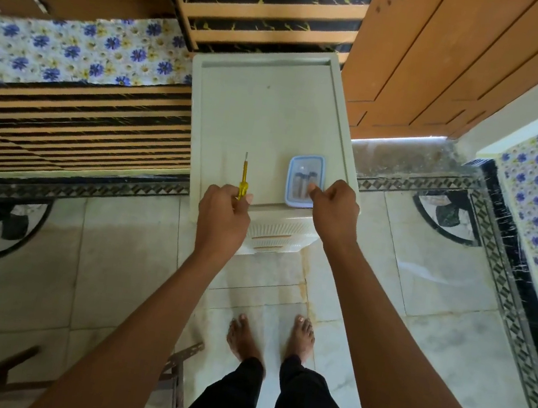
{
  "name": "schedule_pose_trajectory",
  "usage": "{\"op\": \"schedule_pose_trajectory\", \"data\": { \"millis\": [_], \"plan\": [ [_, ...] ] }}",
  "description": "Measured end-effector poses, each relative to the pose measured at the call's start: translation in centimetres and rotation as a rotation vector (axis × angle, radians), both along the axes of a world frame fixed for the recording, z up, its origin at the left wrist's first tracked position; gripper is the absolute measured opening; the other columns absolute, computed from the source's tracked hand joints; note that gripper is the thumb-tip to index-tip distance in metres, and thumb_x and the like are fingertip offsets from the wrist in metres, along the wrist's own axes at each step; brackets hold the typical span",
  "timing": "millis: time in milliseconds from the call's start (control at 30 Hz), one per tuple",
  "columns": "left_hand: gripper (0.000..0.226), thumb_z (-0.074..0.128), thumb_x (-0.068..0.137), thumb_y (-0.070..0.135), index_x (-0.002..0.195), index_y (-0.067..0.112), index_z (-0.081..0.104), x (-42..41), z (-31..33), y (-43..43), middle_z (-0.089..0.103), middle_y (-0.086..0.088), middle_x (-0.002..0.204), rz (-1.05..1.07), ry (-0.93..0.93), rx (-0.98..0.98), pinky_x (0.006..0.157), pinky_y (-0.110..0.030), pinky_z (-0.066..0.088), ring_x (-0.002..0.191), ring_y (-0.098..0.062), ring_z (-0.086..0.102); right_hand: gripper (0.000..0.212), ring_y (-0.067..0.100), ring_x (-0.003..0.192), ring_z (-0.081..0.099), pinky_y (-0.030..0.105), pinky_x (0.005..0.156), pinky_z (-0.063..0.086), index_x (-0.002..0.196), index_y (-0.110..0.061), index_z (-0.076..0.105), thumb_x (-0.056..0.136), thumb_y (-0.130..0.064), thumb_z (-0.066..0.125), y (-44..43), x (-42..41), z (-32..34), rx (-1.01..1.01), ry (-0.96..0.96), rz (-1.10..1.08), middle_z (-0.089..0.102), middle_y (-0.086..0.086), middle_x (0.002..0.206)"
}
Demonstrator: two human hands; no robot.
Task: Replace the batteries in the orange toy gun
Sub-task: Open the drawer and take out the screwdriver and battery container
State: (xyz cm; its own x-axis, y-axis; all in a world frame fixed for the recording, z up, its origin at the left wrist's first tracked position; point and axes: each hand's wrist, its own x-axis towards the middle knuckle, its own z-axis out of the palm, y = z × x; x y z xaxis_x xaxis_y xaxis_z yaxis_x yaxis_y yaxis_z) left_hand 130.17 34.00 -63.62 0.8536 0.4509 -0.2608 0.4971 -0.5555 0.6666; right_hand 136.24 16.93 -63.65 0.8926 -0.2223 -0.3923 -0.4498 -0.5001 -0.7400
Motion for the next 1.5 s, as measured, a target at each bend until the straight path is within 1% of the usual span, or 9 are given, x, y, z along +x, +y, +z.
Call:
{"op": "schedule_pose_trajectory", "data": {
  "millis": [100, 233, 333, 467, 667, 867, 1133, 1300, 1500],
  "plan": [
    [0.019, 0.067, 0.100, 0.030, 0.106, 0.013, 0.071, -2.5, 1.9, -0.1, 0.067, -0.006, 0.102, 0.056, -0.046, -0.131, 0.078, -0.029, 0.048, 0.092, -0.018, 0.063, 0.038, 0.034, 0.076, 0.066, 0.046, 0.072, 0.060, 0.074, -0.014, 0.045, 0.098, -0.028, 0.070, 0.0, -2.8, 1.8, 0.128, -0.030, -0.065, 0.053, 0.009, 0.072],
    [0.012, 0.070, 0.097, 0.029, 0.095, 0.018, 0.072, -5.6, 4.6, -0.6, 0.068, 0.007, 0.085, 0.069, -0.080, -0.221, 0.076, -0.032, 0.054, 0.080, -0.011, 0.065, 0.054, 0.038, 0.086, 0.073, 0.061, 0.078, 0.061, 0.077, -0.005, 0.051, 0.085, -0.054, 0.070, -0.8, -7.2, 4.0, 0.264, -0.050, -0.076, 0.066, 0.026, 0.085],
    [0.014, 0.072, 0.096, 0.031, 0.088, 0.019, 0.073, -8.3, 7.0, -1.4, 0.071, 0.004, 0.072, 0.101, -0.112, -0.305, 0.074, -0.043, 0.062, 0.070, -0.012, 0.068, 0.048, 0.031, 0.083, 0.075, 0.059, 0.079, 0.062, 0.071, -0.013, 0.054, 0.081, -0.056, 0.073, -1.9, -10.5, 6.2, 0.333, -0.053, -0.061, 0.069, 0.023, 0.082],
    [0.013, 0.073, 0.095, 0.031, 0.083, 0.023, 0.073, -13.2, 10.5, -3.5, 0.058, 0.003, 0.057, 0.166, -0.212, -0.318, 0.069, -0.053, 0.061, 0.059, -0.015, 0.058, 0.032, 0.031, 0.088, 0.076, 0.038, 0.071, 0.065, 0.082, -0.007, 0.058, 0.092, -0.028, 0.080, -4.7, -15.1, 9.0, 0.445, -0.078, -0.051, 0.070, 0.024, 0.087],
    [0.013, 0.072, 0.097, 0.026, 0.086, 0.019, 0.073, -20.6, 13.0, -8.2, 0.054, 0.012, 0.054, 0.251, -0.292, -0.305, 0.061, -0.035, 0.051, 0.054, -0.007, 0.053, 0.023, 0.023, 0.091, 0.078, 0.035, 0.073, 0.064, 0.091, -0.008, 0.060, 0.093, -0.020, 0.079, -9.1, -20.5, 11.8, 0.525, -0.050, 0.052, 0.077, 0.016, 0.093],
    [0.013, 0.072, 0.093, 0.031, 0.085, 0.041, 0.074, -29.2, 13.5, -13.7, 0.075, -0.001, 0.078, 0.394, -0.326, -0.356, 0.070, -0.041, 0.061, 0.075, -0.024, 0.074, 0.022, 0.024, 0.089, 0.077, 0.031, 0.070, 0.061, 0.086, -0.012, 0.058, 0.092, -0.016, 0.079, -12.1, -26.2, 13.2, 0.592, -0.010, 0.163, 0.076, 0.019, 0.093],
    [0.011, 0.076, 0.093, 0.015, 0.088, 0.024, 0.076, -38.8, 14.3, -15.1, 0.072, 0.000, 0.070, 0.586, -0.342, -0.343, 0.060, -0.040, 0.061, 0.060, -0.009, 0.067, 0.023, 0.021, 0.091, 0.078, 0.037, 0.071, 0.063, 0.090, -0.006, 0.059, 0.093, -0.016, 0.079, -11.1, -34.3, 13.1, 0.595, 0.011, 0.342, 0.078, 0.013, 0.094],
    [0.006, 0.074, 0.094, 0.015, 0.091, 0.011, 0.076, -45.0, 15.8, -13.4, 0.072, -0.011, 0.075, 0.619, -0.340, -0.274, 0.051, -0.009, 0.045, 0.056, 0.003, 0.061, 0.023, 0.021, 0.090, 0.078, 0.038, 0.068, 0.062, 0.086, -0.011, 0.058, 0.092, -0.018, 0.080, -8.9, -40.5, 13.5, 0.584, -0.005, 0.424, 0.078, 0.012, 0.095],
    [0.008, 0.075, 0.093, 0.021, 0.086, 0.018, 0.076, -54.4, 16.3, -10.4, 0.066, 0.007, 0.059, 0.642, -0.367, -0.309, 0.058, -0.020, 0.050, 0.053, -0.001, 0.059, 0.023, 0.019, 0.092, 0.078, 0.037, 0.069, 0.062, 0.083, -0.016, 0.057, 0.093, -0.015, 0.077, -5.4, -48.7, 14.3, 0.612, -0.028, 0.444, 0.079, 0.009, 0.095]
  ]
}}
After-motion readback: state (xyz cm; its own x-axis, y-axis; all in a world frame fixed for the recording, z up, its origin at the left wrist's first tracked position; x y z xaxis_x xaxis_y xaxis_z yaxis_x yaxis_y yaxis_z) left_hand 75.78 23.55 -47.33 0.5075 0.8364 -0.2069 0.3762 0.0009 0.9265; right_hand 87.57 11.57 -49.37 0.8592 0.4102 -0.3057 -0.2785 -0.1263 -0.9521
